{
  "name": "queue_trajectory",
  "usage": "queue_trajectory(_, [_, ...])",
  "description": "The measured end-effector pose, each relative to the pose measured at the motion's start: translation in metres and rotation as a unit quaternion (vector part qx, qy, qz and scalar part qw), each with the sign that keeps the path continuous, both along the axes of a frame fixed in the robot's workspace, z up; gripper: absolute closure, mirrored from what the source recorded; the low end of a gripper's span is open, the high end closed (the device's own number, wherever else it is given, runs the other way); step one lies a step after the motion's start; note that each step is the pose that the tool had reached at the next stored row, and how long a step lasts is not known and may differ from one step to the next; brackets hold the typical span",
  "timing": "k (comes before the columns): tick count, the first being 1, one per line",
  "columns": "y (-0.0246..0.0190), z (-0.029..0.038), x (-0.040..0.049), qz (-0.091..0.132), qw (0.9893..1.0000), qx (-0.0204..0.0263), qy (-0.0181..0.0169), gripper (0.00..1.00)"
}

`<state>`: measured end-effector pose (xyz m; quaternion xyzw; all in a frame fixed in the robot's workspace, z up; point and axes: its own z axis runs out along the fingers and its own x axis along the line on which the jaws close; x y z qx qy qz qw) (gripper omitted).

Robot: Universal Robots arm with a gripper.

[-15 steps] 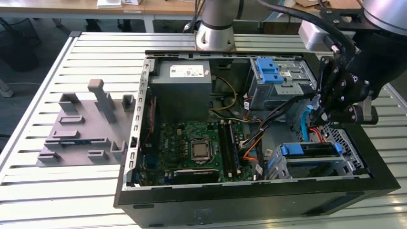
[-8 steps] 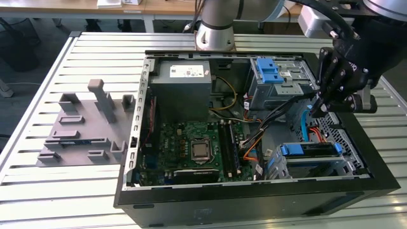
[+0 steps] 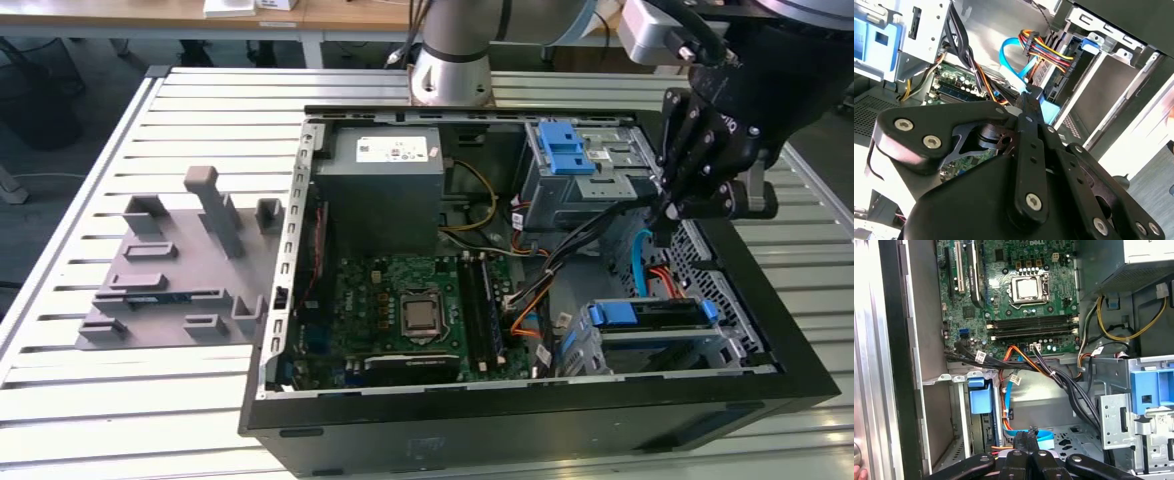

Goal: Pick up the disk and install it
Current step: 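Insert the second disk wire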

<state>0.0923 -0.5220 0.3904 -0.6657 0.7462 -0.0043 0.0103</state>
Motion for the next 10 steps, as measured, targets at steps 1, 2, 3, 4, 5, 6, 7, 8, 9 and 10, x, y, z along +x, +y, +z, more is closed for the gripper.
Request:
queue_trajectory(1, [0.0000, 0.0000, 0.0000, 0.000, 1.0000, 0.0000, 0.0000, 0.89])
queue_trajectory(2, [0.0000, -0.0001, 0.0000, 0.000, 1.0000, 0.0000, 0.0000, 0.89])
queue_trajectory(3, [0.0001, -0.0001, 0.0000, 0.000, 1.0000, 0.0000, 0.0000, 0.89])
queue_trajectory(4, [0.0001, 0.0000, 0.0000, 0.000, 1.0000, -0.0002, 0.0000, 0.89])
queue_trajectory(5, [0.0004, -0.0001, 0.0000, 0.000, 1.0000, -0.0005, 0.0000, 0.89])
queue_trajectory(6, [0.0010, -0.0001, 0.0000, 0.000, 1.0000, -0.0014, 0.0000, 0.89])
queue_trajectory(7, [0.0019, -0.0002, 0.0000, 0.000, 1.0000, -0.0023, 0.0000, 0.89])
queue_trajectory(8, [0.0027, -0.0004, 0.0000, 0.000, 1.0000, -0.0027, 0.0000, 0.83])
queue_trajectory(9, [0.0035, -0.0007, 0.0000, 0.000, 1.0000, -0.0029, 0.0000, 0.83])
queue_trajectory(10, [0.0041, -0.0010, 0.0000, 0.000, 1.0000, -0.0029, 0.0000, 0.83])
